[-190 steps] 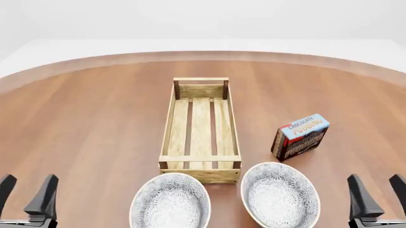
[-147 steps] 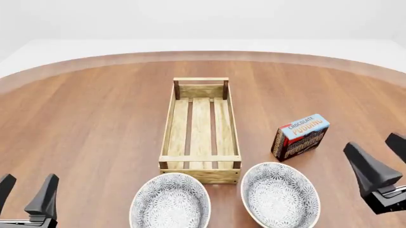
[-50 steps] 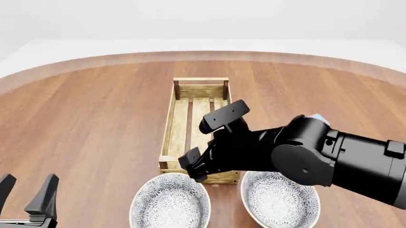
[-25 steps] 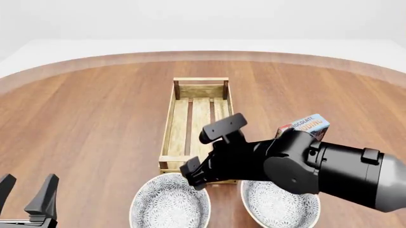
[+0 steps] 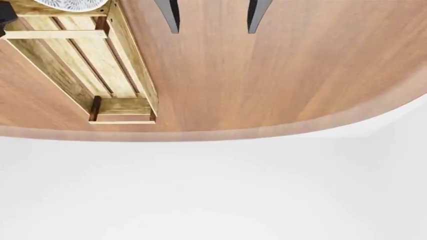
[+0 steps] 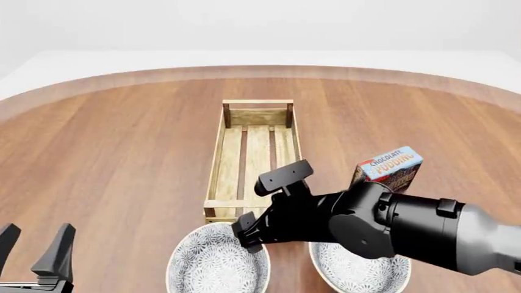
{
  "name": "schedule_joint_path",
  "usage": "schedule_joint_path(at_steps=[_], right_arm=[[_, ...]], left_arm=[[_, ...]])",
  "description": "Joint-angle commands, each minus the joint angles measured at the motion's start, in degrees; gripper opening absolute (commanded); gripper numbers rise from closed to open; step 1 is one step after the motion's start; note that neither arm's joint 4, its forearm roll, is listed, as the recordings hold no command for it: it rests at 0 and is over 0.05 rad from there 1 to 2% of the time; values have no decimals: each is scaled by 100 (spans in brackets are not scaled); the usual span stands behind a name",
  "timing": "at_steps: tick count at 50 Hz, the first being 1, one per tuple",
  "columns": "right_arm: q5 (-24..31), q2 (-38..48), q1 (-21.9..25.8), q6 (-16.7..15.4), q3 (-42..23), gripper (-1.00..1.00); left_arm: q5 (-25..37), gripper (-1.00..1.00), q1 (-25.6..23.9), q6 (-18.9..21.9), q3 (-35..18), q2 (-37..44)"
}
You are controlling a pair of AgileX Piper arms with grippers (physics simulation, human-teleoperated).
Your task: Stack the left bowl on the right bowl and place them in the tray.
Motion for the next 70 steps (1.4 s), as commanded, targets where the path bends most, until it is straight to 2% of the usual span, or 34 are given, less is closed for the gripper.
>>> schedule_joint_path(at_steps=[1,10,22,70], right_arm=[[-180,112,-24,103,141,100],[-176,241,80,118,72,100],[-338,189,-78,205,292,100],[-1332,1189,3,754,636,100]], left_arm=[[0,100,0,0,0,0],[0,100,0,0,0,0],[0,100,0,0,0,0],[0,100,0,0,0,0]])
